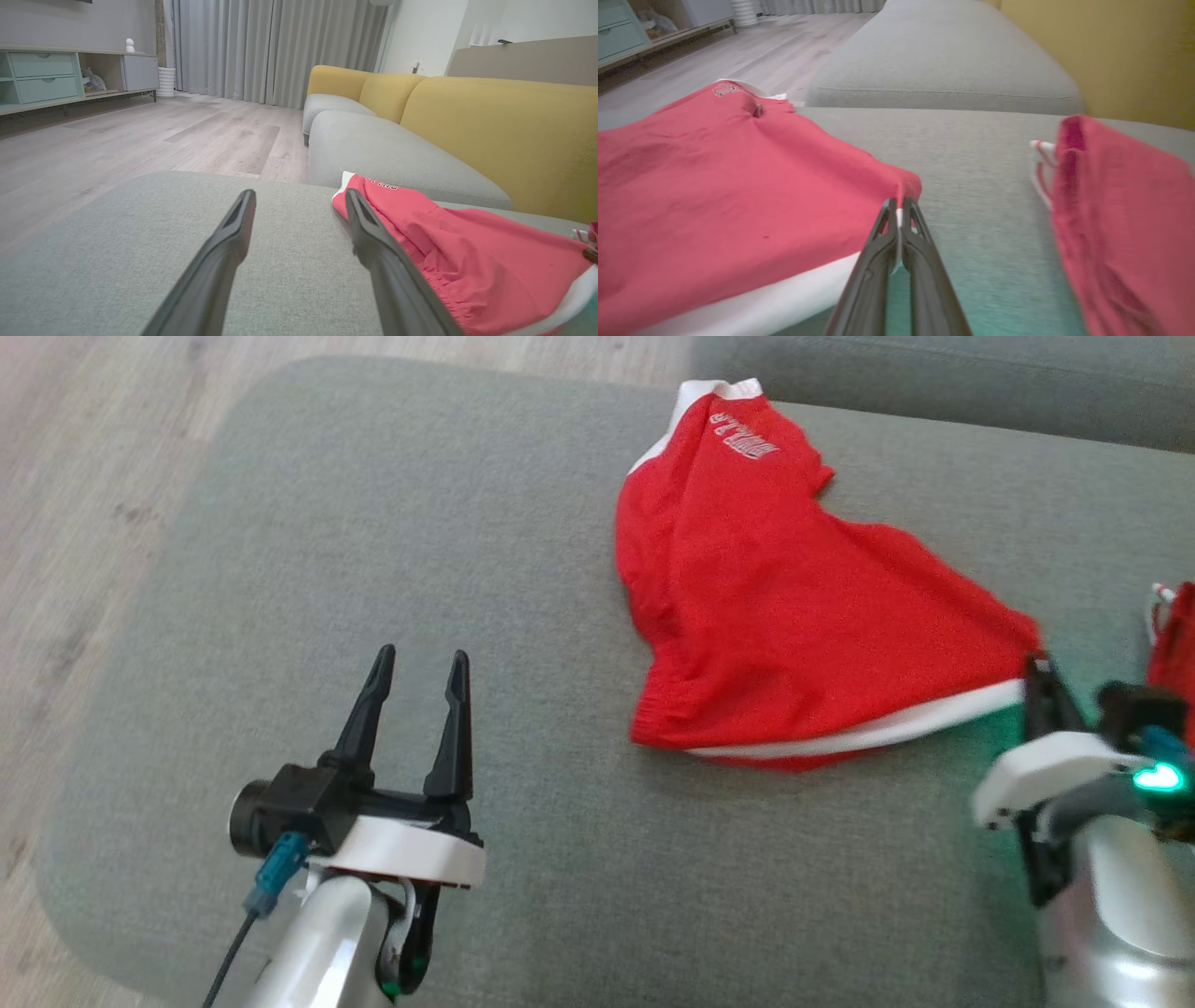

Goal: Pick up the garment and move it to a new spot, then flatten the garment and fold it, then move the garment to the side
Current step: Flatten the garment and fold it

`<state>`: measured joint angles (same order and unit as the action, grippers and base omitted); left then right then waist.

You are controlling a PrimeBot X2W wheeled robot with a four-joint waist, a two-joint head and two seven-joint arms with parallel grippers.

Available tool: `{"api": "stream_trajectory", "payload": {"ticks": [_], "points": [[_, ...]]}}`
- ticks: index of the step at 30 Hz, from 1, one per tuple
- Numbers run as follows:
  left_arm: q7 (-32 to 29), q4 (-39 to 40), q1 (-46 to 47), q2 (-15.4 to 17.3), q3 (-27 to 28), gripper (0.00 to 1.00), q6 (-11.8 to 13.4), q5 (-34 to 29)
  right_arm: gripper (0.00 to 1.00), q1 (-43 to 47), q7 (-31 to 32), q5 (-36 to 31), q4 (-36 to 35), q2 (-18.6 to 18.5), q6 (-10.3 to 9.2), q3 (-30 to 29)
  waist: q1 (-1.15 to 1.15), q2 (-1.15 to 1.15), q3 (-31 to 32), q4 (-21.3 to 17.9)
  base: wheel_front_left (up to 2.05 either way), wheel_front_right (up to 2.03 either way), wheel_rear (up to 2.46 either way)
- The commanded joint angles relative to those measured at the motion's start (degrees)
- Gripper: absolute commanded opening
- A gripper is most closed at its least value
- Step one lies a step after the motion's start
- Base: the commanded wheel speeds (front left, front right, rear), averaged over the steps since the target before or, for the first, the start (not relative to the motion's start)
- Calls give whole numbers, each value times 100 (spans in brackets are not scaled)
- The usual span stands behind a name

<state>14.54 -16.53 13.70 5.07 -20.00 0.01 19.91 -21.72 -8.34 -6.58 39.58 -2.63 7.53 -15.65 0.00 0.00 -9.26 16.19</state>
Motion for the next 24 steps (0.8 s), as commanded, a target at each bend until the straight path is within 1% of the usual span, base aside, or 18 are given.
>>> {"api": "stream_trajectory", "payload": {"ticks": [1, 4, 6, 7, 8, 12, 15, 16, 20, 24], "points": [[46, 153, 143, 12, 245, 100, -17, -96, 0, 9, -61, -129, -271, -36, -4, -114, 0, 0, 69, -85, 0, 0, 0], [46, 146, 109, -19, 277, 100, -39, -127, 0, 229, -39, -266, -452, -33, -4, -533, 0, 0, 142, -171, 0, 0, 0], [46, 149, 81, -37, 299, 100, -51, -144, 0, 352, -15, -273, -528, -29, -4, -664, 0, 0, 178, -229, 0, 0, 0], [46, 147, 68, -45, 306, 100, -59, -153, 22, 387, -5, -201, -523, -28, -4, -626, 0, 0, 193, -256, 0, 0, 0], [46, 144, 56, -51, 315, 100, -68, -162, 100, 414, -25, -124, -526, -28, -4, -577, 0, 0, 206, -287, 0, 0, 0], [46, 132, 34, -68, 349, 100, -115, -198, 100, 448, -176, 243, -592, -26, -4, -297, 0, 0, 255, -404, 0, 0, 0], [46, 140, 20, -79, 376, 100, -155, -221, 100, 472, -360, 636, -769, -26, -4, 43, 0, 0, 293, -490, 0, 0, 0], [46, 140, 20, -79, 376, 100, -155, -221, 100, 472, -360, 636, -769, -26, -4, 43, 0, 0, 293, -490, 0, 0, 0], [46, 147, 4, -96, 385, 100, -203, -254, 100, 728, -545, 1091, -1228, -26, -4, 563, 0, 0, 343, -603, 0, 0, 0], [46, 120, -56, -113, 376, 100, -268, -251, 100, 1244, -634, 1549, -1827, -25, -4, 1009, 0, 0, 390, -730, 0, 0, 0]]}}
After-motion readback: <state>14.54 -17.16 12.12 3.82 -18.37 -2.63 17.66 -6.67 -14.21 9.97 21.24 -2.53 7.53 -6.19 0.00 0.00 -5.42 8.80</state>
